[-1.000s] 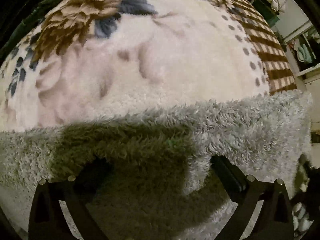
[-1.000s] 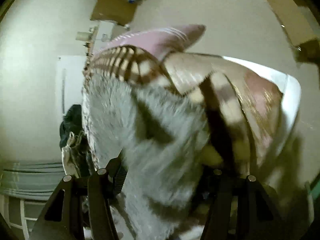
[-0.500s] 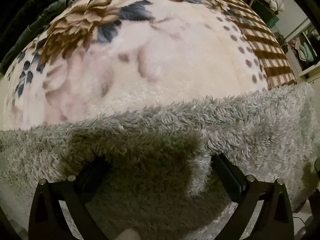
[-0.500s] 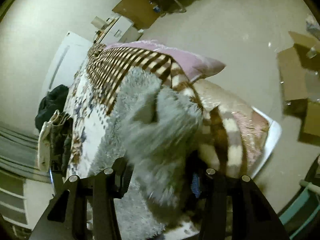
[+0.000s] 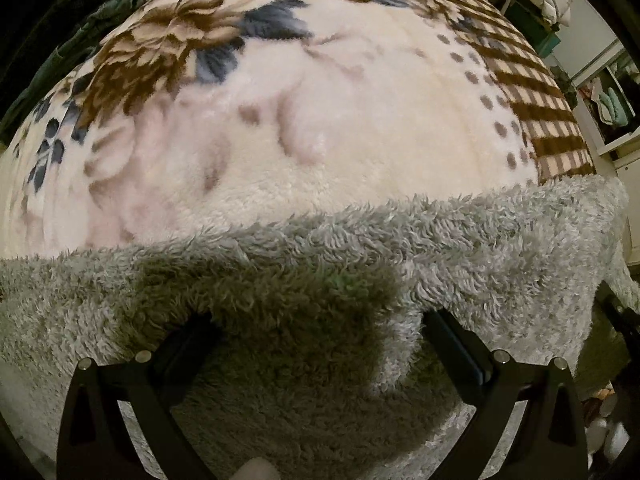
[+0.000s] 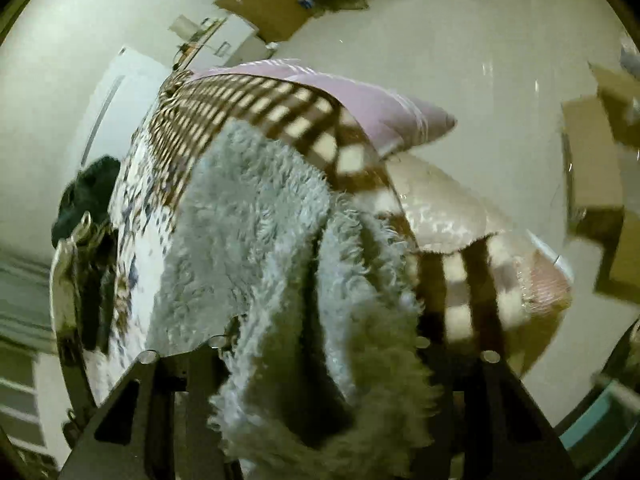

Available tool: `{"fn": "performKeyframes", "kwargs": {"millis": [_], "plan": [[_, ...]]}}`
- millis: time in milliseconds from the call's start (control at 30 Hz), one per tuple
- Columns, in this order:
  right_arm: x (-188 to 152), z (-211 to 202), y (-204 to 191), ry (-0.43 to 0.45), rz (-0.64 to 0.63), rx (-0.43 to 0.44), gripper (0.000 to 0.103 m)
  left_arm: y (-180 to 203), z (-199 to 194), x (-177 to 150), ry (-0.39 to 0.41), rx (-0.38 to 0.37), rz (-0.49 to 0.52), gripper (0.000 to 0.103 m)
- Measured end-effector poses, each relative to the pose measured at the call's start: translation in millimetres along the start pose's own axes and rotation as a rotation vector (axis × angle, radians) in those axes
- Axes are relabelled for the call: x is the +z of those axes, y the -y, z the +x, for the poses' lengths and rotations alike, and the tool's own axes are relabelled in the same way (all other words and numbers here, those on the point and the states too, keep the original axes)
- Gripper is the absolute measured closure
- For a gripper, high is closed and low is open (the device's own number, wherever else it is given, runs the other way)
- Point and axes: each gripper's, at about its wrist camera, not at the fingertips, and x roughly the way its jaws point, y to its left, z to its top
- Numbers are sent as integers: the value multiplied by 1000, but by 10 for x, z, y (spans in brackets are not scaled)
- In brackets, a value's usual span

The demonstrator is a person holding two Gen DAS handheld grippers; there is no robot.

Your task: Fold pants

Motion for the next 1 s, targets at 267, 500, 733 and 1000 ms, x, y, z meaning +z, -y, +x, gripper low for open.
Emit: {"fn": "performKeyframes", "kwargs": {"millis": [267,500,733,1000], "plan": [[-85,-533,-465,112,-52,109,86,-369,-654,-114,112,-107,-124,0],[-628,-838,-1573,96,-228,171,85,-1451,-1443,-656,210,-95,-265,0],[-1865,-298,-2756,-45,-378,206,85,-2699,-1836,-1482,228,-2,-423,0],[-3793,880,-3655,-263,-643,154,85,-3874,-1774,-2206,229,96,-557,0]]}}
